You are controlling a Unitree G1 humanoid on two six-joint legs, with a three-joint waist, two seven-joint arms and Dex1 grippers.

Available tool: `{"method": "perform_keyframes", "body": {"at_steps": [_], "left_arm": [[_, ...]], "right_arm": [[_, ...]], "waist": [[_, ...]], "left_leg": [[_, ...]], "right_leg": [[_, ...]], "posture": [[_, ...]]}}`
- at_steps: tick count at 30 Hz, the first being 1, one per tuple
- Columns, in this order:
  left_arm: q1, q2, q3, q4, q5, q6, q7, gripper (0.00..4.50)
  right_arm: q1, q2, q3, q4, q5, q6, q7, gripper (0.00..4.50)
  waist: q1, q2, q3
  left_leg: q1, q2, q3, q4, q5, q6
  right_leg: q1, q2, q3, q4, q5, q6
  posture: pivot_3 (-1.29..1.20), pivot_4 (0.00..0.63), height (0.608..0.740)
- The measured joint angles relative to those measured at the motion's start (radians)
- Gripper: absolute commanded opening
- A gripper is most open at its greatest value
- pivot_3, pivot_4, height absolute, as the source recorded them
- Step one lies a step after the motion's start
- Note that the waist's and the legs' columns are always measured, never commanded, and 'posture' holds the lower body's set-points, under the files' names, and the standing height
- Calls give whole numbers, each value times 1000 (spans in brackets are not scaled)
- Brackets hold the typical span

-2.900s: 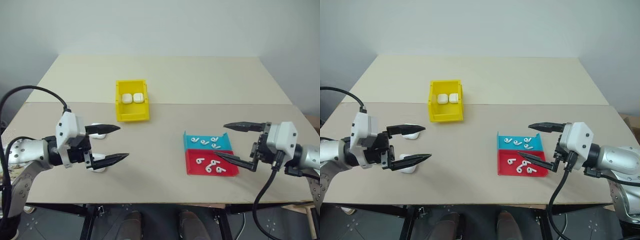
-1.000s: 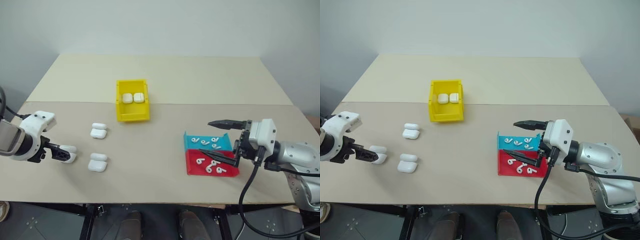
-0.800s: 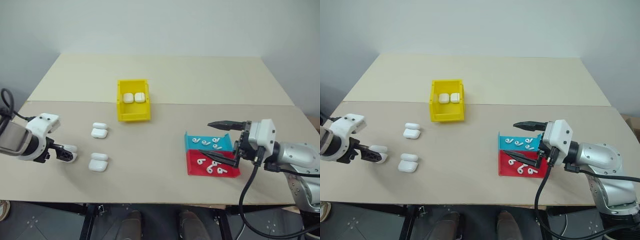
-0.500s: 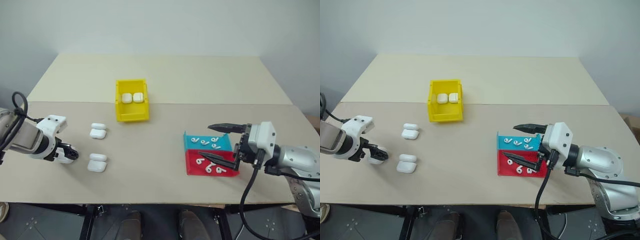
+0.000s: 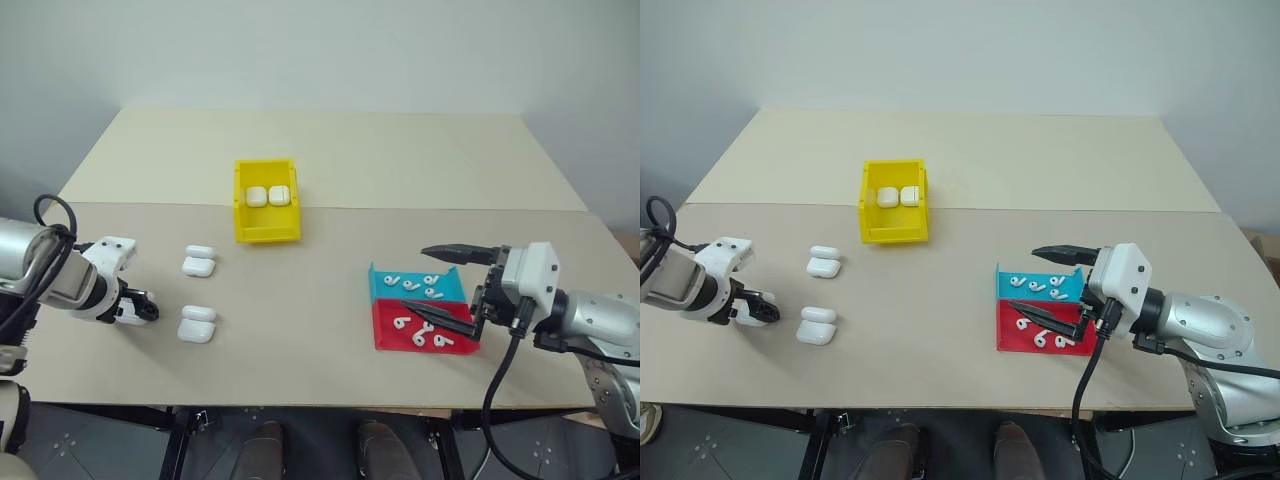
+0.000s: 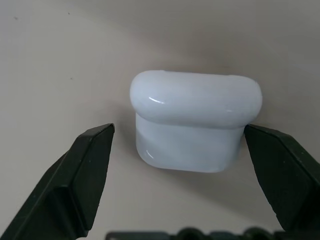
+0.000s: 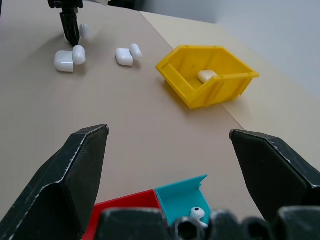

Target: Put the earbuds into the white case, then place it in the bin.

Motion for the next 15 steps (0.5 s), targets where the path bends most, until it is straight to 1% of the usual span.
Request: {"method": "perform_keyframes", "body": {"at_steps": [2, 3, 5, 8, 9, 15], "left_arm": [[5, -2, 3, -4, 26, 0, -30, 4463], [7, -2, 4, -5, 33, 0, -40, 4289], [22, -3, 17, -19, 47, 0, -60, 3859], [47, -3, 26, -57, 61, -3, -88, 2923], [53, -3, 30, -61, 66, -3, -91, 2777], [82, -22, 86, -73, 106, 0, -103, 2777]], "right_arm": [[0, -3, 0, 0, 0, 1, 0, 4500], [-1, -5, 0, 0, 0, 1, 0, 4500], [-1, -9, 0, 0, 0, 1, 0, 4500], [0, -10, 0, -1, 0, 1, 0, 4500], [0, -11, 0, -2, 0, 1, 0, 4500], [0, -11, 0, -2, -2, 1, -4, 4500]], "waist": [[0, 0, 0], [0, 0, 0], [0, 0, 0], [0, 1, 0], [-1, 1, -1], [-4, 1, -1]], "left_leg": [[1, 0, 0, 0, 0, 0], [1, 0, 0, 0, 0, 0], [1, 0, 0, 0, 0, 0], [1, 0, 0, 0, 0, 0], [1, 0, 0, 0, 0, 0], [3, 0, 0, 0, 0, 0]], "right_leg": [[1, 0, 0, 0, 0, 0], [1, 0, 0, 0, 0, 0], [1, 0, 0, 0, 0, 0], [1, 0, 0, 0, 0, 0], [1, 0, 0, 0, 0, 0], [1, 0, 1, 1, 0, 0]], "posture": [[0, 150, 740], [0, 150, 740], [0, 150, 740], [0, 150, 740], [0, 150, 740], [0, 150, 740]]}}
